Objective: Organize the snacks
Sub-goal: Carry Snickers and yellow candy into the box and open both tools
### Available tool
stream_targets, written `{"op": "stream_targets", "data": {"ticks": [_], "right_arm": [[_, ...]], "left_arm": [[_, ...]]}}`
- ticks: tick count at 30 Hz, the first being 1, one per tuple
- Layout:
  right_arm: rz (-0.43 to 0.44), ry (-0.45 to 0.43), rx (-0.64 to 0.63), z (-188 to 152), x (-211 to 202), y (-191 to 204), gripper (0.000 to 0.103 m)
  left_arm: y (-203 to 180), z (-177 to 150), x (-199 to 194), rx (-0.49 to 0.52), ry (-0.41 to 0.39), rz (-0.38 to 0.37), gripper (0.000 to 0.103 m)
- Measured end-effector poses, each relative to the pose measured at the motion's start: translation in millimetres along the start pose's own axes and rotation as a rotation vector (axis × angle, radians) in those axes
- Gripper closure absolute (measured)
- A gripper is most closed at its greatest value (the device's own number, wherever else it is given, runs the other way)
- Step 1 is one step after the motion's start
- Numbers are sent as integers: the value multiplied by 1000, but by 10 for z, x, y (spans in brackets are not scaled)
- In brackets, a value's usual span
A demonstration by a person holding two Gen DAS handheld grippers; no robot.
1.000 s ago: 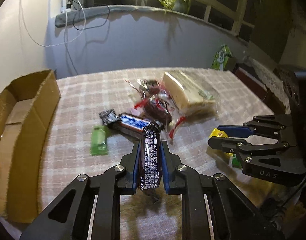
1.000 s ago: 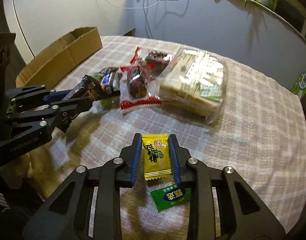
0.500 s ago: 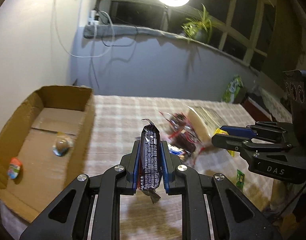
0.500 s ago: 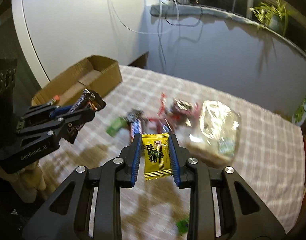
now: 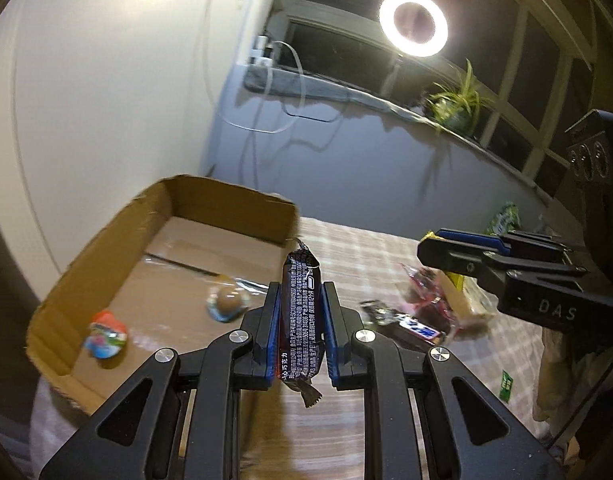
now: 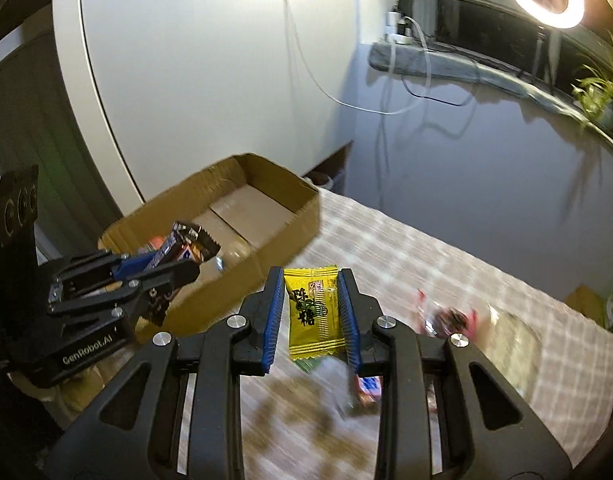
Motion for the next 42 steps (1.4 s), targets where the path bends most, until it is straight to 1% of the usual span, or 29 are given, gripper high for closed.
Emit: {"op": "stream_targets", "data": {"ticks": [5,11,18,28,34,37,38,39,40,41,42], "right_arm": [[37,8,-20,177,242,223,75],[69,23,-34,321,506,432,75],[96,57,-44,418,802,611,75],[120,87,-45,445,1012,709,75],[125,87,-45,455,1017,691,75],[118,79,-49,464,1004,684,74],[116,79,-48,462,1002,684,72],[113,79,-48,463,1001,680,63],[111,76,-46,467,995,675,50],[114,74,-46,468,986,667,44],[113,68,-44,471,977,660,40]], "left_arm": [[212,5,-73,-25,-20,41,86],[420,-22,-105,-51,-19,73,86],[537,-33,-115,-68,-18,95,86],[610,-50,-104,-72,-8,115,86],[592,-56,-84,-58,-4,124,86],[578,-47,-98,-51,-18,135,85],[580,-42,-103,-50,-22,138,82],[583,-40,-110,-50,-25,144,78],[588,-40,-115,-52,-28,147,69],[592,-40,-118,-54,-30,149,66],[601,-40,-118,-56,-31,149,66]]}}
Point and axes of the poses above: each gripper's, at about its wrist camera, not at the fingertips, and x roughly the way its jaws point, y to its left, z to its top, the point moved 3 cm from there along x, roughly the way its jaws point, and after that the axes turned 1 degree about z, right-handed, at the moved point
